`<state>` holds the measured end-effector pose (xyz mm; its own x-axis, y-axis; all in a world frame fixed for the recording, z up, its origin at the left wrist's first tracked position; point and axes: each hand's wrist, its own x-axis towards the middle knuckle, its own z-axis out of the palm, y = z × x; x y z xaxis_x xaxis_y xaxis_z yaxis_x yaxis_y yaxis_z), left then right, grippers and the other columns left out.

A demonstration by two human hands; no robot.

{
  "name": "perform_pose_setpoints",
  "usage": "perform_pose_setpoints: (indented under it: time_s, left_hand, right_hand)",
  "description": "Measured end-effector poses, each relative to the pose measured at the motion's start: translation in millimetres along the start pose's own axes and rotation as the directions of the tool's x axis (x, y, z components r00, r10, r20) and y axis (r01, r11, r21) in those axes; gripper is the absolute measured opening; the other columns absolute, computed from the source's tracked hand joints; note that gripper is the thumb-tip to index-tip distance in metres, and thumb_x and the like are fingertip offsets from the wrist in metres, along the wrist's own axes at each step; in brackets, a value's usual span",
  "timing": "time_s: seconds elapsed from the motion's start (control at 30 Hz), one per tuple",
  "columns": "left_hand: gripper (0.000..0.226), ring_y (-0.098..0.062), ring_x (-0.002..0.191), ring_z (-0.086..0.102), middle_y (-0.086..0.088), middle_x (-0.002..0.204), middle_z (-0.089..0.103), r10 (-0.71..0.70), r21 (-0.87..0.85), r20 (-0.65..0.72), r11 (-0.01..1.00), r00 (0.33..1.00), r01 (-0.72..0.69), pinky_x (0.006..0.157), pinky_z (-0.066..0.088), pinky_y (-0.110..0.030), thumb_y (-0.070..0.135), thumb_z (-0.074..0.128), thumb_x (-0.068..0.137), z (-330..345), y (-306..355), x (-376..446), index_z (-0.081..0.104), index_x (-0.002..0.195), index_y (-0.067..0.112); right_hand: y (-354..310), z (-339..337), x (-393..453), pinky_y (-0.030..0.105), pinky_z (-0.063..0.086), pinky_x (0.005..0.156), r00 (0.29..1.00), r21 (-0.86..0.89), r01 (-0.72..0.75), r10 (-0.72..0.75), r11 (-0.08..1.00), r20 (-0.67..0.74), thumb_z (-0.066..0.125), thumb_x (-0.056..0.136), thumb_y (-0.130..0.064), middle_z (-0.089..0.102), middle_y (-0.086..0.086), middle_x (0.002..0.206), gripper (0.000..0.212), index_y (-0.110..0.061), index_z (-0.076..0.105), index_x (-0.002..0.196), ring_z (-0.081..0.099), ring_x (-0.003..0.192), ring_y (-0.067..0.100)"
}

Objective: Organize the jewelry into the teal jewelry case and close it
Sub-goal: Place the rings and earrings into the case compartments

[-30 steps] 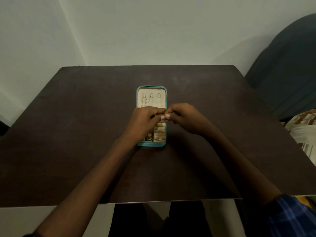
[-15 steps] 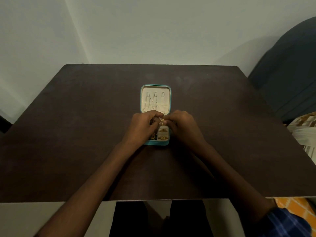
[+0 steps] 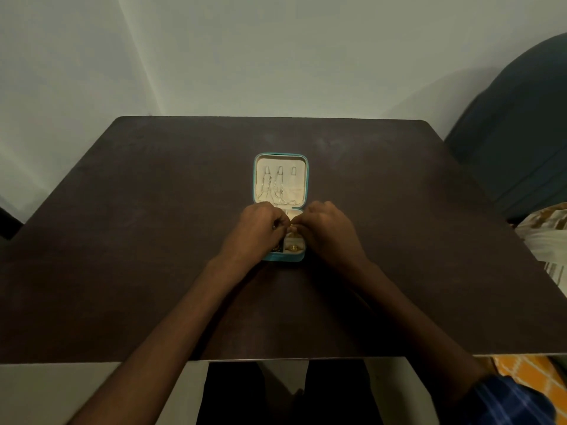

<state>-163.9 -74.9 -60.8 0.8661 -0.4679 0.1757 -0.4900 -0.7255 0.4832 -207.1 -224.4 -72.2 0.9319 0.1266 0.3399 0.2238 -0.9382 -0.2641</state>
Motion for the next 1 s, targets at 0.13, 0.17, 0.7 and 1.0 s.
perform_pose_setpoints:
  time_s: [0.13,0.17,0.7,1.0]
  left_hand:
    - [0.017,-0.009,0.079,0.052,-0.004,0.095,0.065,0.041,0.066,0.062,0.997,0.997,-0.045,0.065,0.038,-0.022,0.023,0.059,0.089,-4.4,1.7,1.5,0.074,0.095,0.018]
    - [0.018,-0.009,0.080,0.051,-0.005,0.096,0.065,0.060,0.093,0.075,0.993,0.995,-0.067,0.065,0.037,-0.022,0.022,0.058,0.090,-5.0,1.9,1.7,0.073,0.098,0.018]
    - [0.048,-0.025,0.127,0.044,-0.012,0.144,0.042,-0.487,-0.414,0.000,0.795,0.873,0.443,0.105,0.037,-0.038,0.018,0.041,0.098,-22.6,-28.4,13.0,0.031,0.144,0.011]
    - [0.033,-0.028,0.097,0.064,-0.008,0.101,0.071,-0.358,-0.704,0.249,0.571,0.900,0.422,0.087,0.051,-0.042,0.005,0.039,0.095,-32.3,-31.9,3.2,0.065,0.111,0.016]
  right_hand:
    - [-1.3,2.2,-1.9,0.028,0.036,0.064,0.999,-0.040,0.038,-0.039,0.998,-0.024,0.067,0.083,-0.020,0.066,0.010,0.095,0.014,-0.013,0.071,0.095,0.056,0.085,0.025]
    - [-1.8,2.5,-2.5,0.028,0.036,0.065,0.999,-0.022,0.017,-0.018,1.000,-0.034,0.065,0.085,-0.021,0.065,0.010,0.097,0.014,-0.012,0.070,0.094,0.056,0.086,0.024]
    - [4.9,-10.6,20.5,0.035,0.047,0.090,0.841,0.483,-0.523,0.519,0.702,0.156,0.044,0.095,-0.014,0.058,0.009,0.121,0.041,-0.005,0.042,0.135,0.056,0.109,0.021]
    - [6.8,-6.4,16.0,0.029,0.055,0.070,0.887,0.729,-0.433,0.393,0.530,0.242,0.044,0.093,-0.009,0.064,-0.001,0.120,0.047,-0.024,0.044,0.137,0.066,0.085,0.011]
